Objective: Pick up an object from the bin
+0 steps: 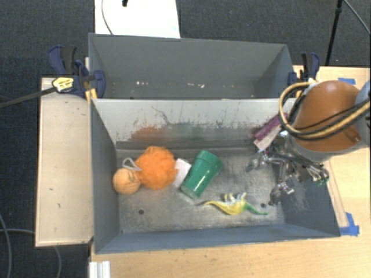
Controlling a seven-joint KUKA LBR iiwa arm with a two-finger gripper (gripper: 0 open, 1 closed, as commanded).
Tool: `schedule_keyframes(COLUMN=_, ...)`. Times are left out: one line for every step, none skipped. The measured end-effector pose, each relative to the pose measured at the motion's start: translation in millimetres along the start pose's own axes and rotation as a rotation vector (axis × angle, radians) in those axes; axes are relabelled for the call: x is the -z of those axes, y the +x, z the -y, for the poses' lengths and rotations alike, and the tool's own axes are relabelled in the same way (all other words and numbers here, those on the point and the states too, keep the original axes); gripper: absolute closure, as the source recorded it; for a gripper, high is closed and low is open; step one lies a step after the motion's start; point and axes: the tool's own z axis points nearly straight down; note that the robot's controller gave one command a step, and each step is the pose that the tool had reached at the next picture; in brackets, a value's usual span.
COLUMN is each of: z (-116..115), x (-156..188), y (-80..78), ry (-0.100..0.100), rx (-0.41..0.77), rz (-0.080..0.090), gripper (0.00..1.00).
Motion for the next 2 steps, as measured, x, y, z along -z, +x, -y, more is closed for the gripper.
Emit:
schedule_keyframes(z=-29, x=-5, y=-2.5, ry=-0.003, rx=-0.149, rz=-0.002, gripper=0.00)
schedule_keyframes(z=-59, x=-36, y=-14.2, ry=0.000, rx=-0.101, rz=0.004, gripper=0.00)
